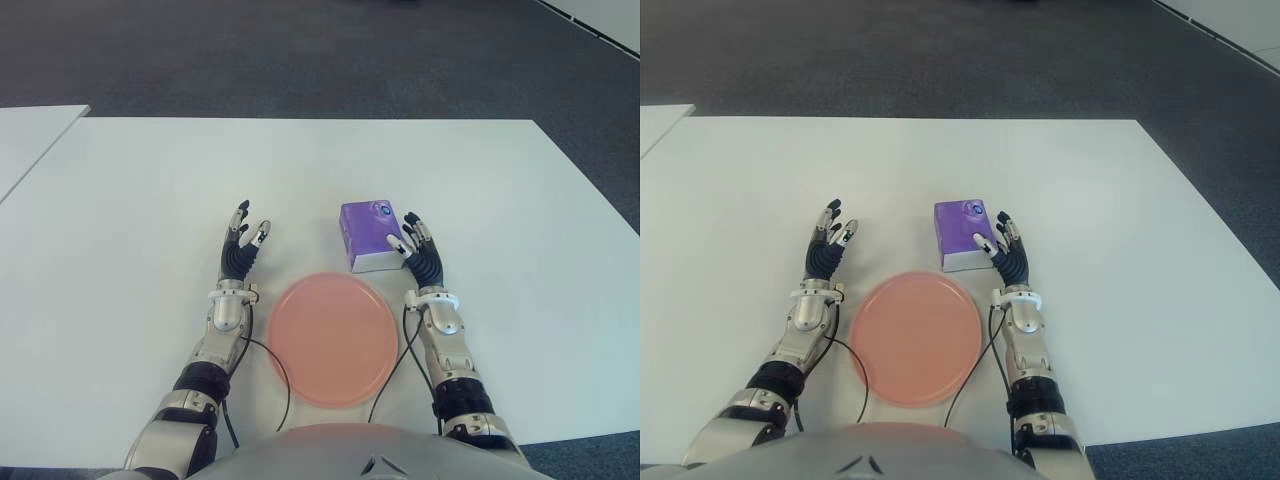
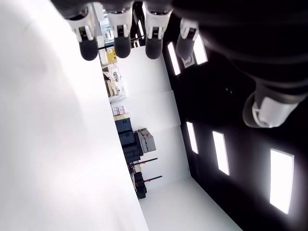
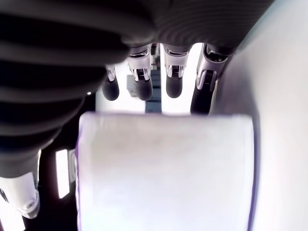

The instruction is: Put the tissue paper into the plate.

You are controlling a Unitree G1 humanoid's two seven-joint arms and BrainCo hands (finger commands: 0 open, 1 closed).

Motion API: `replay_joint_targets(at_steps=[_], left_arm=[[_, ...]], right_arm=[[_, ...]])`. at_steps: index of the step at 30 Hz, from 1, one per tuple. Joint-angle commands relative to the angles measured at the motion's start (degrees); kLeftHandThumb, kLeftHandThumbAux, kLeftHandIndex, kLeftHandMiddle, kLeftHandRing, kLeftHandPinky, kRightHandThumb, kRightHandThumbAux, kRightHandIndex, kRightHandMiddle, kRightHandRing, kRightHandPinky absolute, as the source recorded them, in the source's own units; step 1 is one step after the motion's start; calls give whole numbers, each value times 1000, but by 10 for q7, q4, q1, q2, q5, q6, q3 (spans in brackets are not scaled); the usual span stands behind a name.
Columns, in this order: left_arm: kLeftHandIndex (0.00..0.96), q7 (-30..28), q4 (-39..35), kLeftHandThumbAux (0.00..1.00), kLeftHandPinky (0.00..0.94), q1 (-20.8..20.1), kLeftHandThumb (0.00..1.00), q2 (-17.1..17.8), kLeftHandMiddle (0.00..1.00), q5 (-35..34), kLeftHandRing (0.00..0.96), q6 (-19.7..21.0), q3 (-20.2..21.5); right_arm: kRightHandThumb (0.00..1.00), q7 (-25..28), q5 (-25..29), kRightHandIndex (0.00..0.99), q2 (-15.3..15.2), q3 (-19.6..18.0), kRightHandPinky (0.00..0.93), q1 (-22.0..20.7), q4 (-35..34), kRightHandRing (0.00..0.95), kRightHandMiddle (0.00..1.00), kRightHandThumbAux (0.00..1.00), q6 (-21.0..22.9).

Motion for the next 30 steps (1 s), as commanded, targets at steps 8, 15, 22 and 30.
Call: replay_joint_targets(at_steps=[8, 15, 22, 30], left_arm=[[0, -1, 43, 387, 0, 14, 26, -8, 0, 4, 0, 1, -4], [0, 9, 54, 385, 0, 10, 25, -11, 0, 10, 0, -19, -6], [0, 29, 60, 383, 0, 6, 17, -18, 0, 19, 0, -37, -7], [0, 34, 69, 389, 0, 1, 6, -23, 0, 16, 0, -31, -5]], right_arm=[[214, -94, -57, 0, -34, -36, 0, -77, -184, 0, 0, 445, 132], [287, -124, -99, 0, -32, -16, 0, -162, -248, 0, 0, 393, 216], [332, -93, -123, 0, -53, 5, 0, -208, -311, 0, 0, 382, 290], [360, 3, -97, 0, -97, 19, 0, -240, -349, 0, 0, 429, 282]])
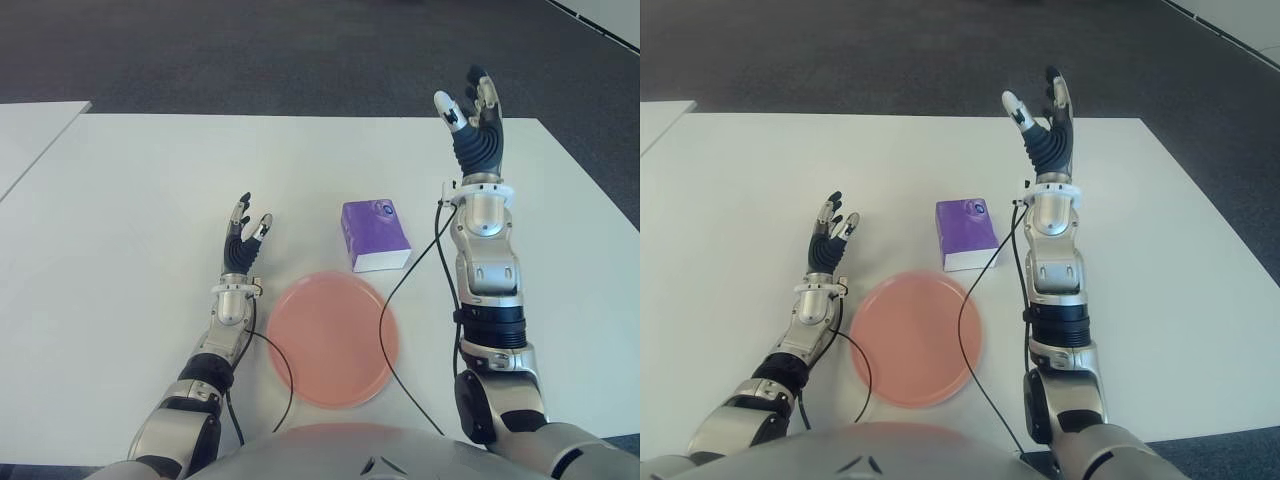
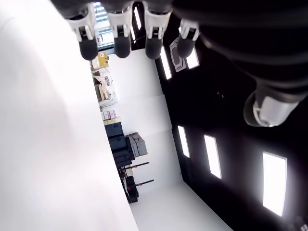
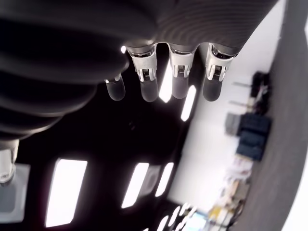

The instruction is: Put the tissue paper into the plate.

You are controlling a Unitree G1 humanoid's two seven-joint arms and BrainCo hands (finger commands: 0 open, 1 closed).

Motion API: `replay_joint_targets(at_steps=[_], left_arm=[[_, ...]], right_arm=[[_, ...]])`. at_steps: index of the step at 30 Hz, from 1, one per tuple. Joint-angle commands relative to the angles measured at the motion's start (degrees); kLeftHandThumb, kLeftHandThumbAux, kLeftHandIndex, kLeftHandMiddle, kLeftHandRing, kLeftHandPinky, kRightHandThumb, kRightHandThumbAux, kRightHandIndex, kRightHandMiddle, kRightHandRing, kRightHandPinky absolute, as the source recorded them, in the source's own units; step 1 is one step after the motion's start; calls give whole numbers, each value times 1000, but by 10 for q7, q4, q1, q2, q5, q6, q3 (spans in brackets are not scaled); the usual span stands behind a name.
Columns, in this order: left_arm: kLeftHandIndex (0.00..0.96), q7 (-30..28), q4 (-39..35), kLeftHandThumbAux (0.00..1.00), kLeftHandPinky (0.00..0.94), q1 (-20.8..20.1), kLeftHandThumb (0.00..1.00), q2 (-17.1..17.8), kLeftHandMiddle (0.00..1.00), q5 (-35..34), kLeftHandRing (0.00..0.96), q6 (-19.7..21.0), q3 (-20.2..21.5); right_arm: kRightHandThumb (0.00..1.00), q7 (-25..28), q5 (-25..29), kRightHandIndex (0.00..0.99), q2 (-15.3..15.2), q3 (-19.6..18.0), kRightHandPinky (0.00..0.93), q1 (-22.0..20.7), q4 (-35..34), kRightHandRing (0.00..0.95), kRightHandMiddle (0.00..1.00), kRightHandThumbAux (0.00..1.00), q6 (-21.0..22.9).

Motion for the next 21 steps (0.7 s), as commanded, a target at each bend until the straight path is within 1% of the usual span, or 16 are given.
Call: replay_joint_targets(at_steps=[1, 3, 5, 9, 12, 15, 17, 18, 21], left_arm=[[0, 11, 33, 390, 0, 27, 5, -14, 0, 8, 0, 4, -5], [0, 15, 31, 393, 0, 29, 4, -13, 0, 14, 0, 8, -7], [0, 18, 31, 397, 0, 30, 4, -14, 0, 16, 0, 9, -9], [0, 18, 32, 402, 0, 30, 5, -17, 0, 13, 0, 11, -8], [0, 13, 36, 403, 0, 28, 10, -20, 0, 8, 0, 13, -5], [0, 12, 37, 405, 0, 28, 16, -23, 0, 7, 0, 13, -5], [0, 11, 38, 406, 0, 28, 19, -23, 0, 7, 0, 12, -5], [0, 10, 38, 406, 0, 28, 20, -23, 0, 7, 0, 13, -5], [0, 6, 35, 409, 0, 30, 19, -23, 0, 7, 0, 18, -6]], right_arm=[[366, 46, 21, 0, -15, 10, 0, -19, -4, 0, 0, 443, -16], [377, 66, 33, 0, -11, 25, 0, -28, -7, 0, 0, 456, -27], [390, 82, 40, 0, -11, 31, 0, -31, -7, 0, 0, 467, -32], [407, 122, 51, 0, -21, 47, 0, -45, 21, 0, 0, 489, -55], [414, 139, 5, 0, -43, 88, 0, -73, 66, 0, 0, 500, -100], [408, 155, -30, 0, -69, 111, 0, -88, 91, 0, 0, 498, -138], [399, 184, -53, 0, -98, 133, 0, -96, 104, 0, 0, 474, -169], [397, 195, -60, 0, -112, 142, 0, -103, 145, 0, 0, 466, -198], [378, 216, -69, 0, -134, 158, 0, -121, 256, 0, 0, 415, -264]])
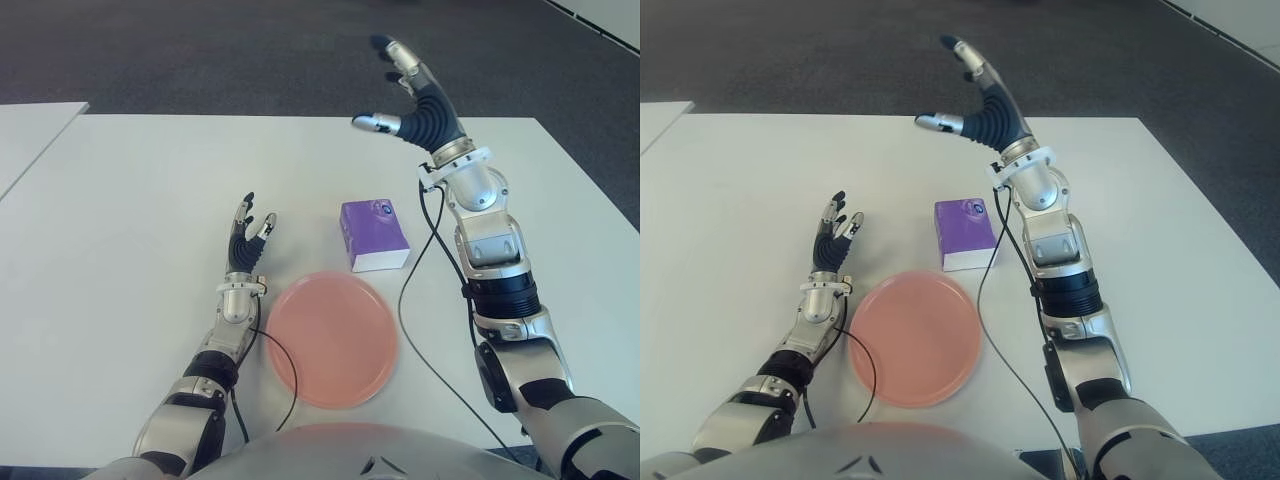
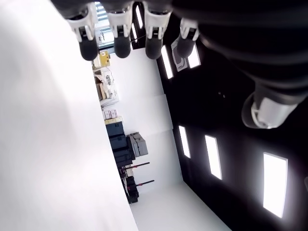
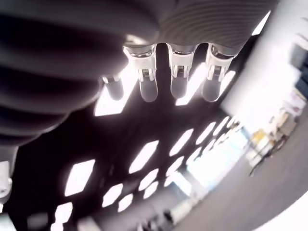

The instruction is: Put the tissue paper into the plate.

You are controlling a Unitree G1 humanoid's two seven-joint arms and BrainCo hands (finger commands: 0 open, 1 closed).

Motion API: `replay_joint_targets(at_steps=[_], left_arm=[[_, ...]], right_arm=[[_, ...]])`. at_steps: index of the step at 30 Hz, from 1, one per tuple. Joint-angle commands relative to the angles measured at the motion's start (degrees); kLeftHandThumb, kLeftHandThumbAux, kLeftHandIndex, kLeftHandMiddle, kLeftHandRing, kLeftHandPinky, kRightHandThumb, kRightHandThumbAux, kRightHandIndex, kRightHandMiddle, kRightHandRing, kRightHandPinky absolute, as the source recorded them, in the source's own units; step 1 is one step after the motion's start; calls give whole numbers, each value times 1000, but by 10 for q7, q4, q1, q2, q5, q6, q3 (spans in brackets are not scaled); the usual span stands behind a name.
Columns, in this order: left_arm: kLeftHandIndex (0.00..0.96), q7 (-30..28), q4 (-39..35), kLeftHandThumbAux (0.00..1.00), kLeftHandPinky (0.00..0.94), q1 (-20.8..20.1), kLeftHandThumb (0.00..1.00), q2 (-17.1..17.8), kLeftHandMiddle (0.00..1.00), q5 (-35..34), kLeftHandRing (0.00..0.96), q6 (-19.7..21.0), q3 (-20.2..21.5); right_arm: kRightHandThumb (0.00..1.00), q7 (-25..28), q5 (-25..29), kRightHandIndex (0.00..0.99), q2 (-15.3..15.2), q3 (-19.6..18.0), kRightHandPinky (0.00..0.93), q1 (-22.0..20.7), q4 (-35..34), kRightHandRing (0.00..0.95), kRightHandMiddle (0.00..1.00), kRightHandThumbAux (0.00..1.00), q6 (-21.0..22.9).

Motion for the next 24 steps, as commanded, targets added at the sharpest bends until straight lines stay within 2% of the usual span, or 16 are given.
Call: replay_joint_targets(at_steps=[1, 4, 9, 14, 18, 24], left_arm=[[0, -11, 29, 410, 0, 38, 18, -12, 0, -5, 0, 17, -4], [0, -20, 27, 414, 0, 39, 15, -12, 0, -11, 0, 23, -2], [0, -36, 36, 431, 0, 34, 10, -20, 0, -39, 0, 43, 11], [0, -19, 39, 443, 0, 31, 4, -19, 0, -27, 0, 37, 8], [0, -9, 30, 429, 0, 38, 3, -12, 0, -6, 0, 21, -6], [0, -16, 24, 415, 0, 43, 0, -9, 0, -4, 0, 10, -10]], right_arm=[[372, 39, -34, 0, -44, 42, 0, -26, 168, 0, 0, 400, -97], [352, 41, -51, 0, -46, 61, 0, -40, 227, 0, 0, 343, -134], [321, 62, -100, 0, -81, 104, 0, -49, 258, 0, 0, 284, -200], [309, 79, -134, 0, -107, 132, 0, -47, 274, 0, 0, 249, -254], [352, 71, -215, 0, -137, 174, 0, -75, 306, 0, 0, 202, -298], [379, 11, -301, 0, -151, 220, 0, -117, 401, 0, 0, 177, -343]])
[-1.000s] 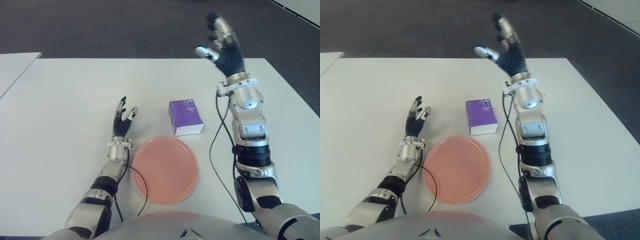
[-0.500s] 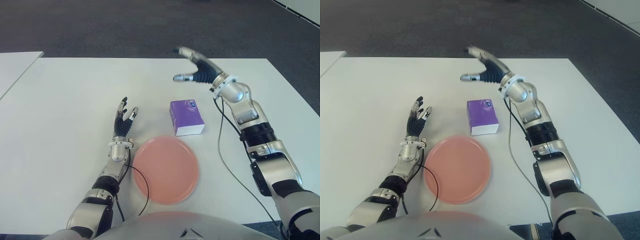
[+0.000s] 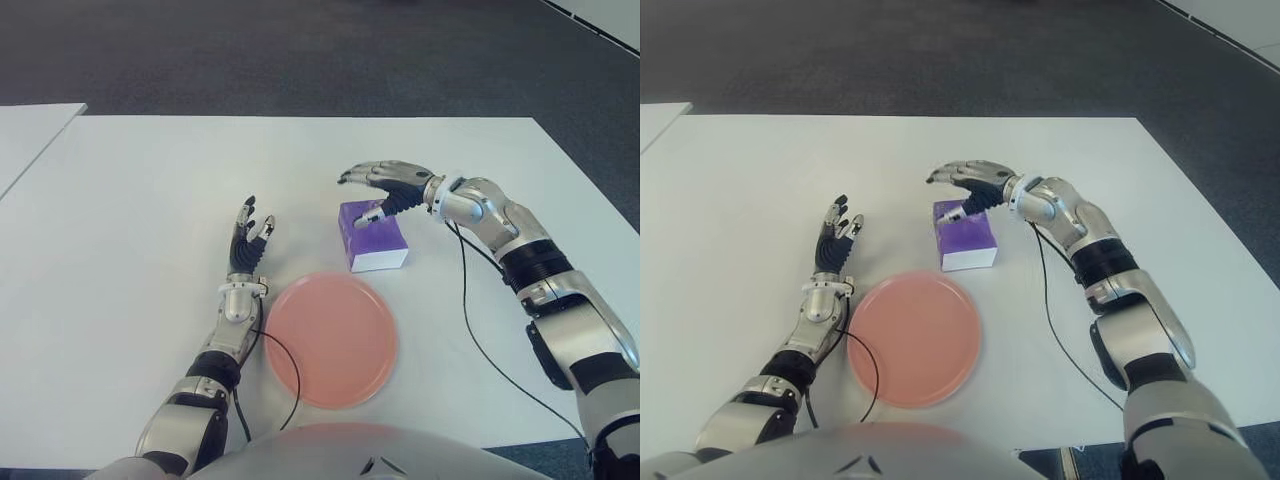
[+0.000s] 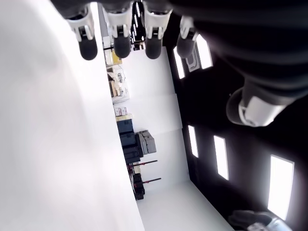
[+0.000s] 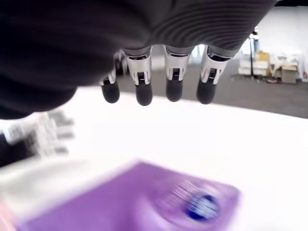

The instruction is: Put the tissue paper into the plate.

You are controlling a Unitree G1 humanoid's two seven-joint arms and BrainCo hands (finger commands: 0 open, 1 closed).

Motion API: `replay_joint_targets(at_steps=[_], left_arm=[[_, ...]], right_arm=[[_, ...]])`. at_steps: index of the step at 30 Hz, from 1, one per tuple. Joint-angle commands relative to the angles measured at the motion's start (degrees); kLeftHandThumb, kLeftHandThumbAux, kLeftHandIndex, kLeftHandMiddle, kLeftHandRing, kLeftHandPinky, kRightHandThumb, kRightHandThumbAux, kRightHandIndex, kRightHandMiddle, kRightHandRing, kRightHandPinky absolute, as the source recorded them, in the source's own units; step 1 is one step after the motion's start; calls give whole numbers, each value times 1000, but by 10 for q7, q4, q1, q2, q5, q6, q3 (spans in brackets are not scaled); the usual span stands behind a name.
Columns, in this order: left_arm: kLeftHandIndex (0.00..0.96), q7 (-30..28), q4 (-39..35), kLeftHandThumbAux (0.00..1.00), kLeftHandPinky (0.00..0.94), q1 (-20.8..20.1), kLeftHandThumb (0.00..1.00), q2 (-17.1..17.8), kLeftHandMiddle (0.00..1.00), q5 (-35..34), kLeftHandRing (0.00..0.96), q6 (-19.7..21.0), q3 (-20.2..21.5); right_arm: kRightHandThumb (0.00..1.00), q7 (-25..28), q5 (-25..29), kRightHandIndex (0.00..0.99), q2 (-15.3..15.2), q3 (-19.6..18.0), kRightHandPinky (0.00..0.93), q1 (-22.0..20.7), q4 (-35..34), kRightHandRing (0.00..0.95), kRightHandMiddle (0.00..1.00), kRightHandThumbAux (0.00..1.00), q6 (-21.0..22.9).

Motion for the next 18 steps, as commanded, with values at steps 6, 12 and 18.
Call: replay_joint_targets(at_steps=[6, 12, 18], left_arm=[[0, 3, 21, 407, 0, 46, 0, -6, 0, 7, 0, -19, -5], [0, 13, 21, 408, 0, 48, 0, -7, 0, 10, 0, -22, -2], [0, 19, 21, 411, 0, 48, 4, -6, 0, 12, 0, -19, -3]], right_arm=[[345, -64, -84, 0, -18, 50, 0, -37, 98, 0, 0, 157, -46], [327, -67, -98, 0, -18, 62, 0, -44, 122, 0, 0, 149, -48], [347, -59, -100, 0, -21, 71, 0, -33, 123, 0, 0, 150, -45]])
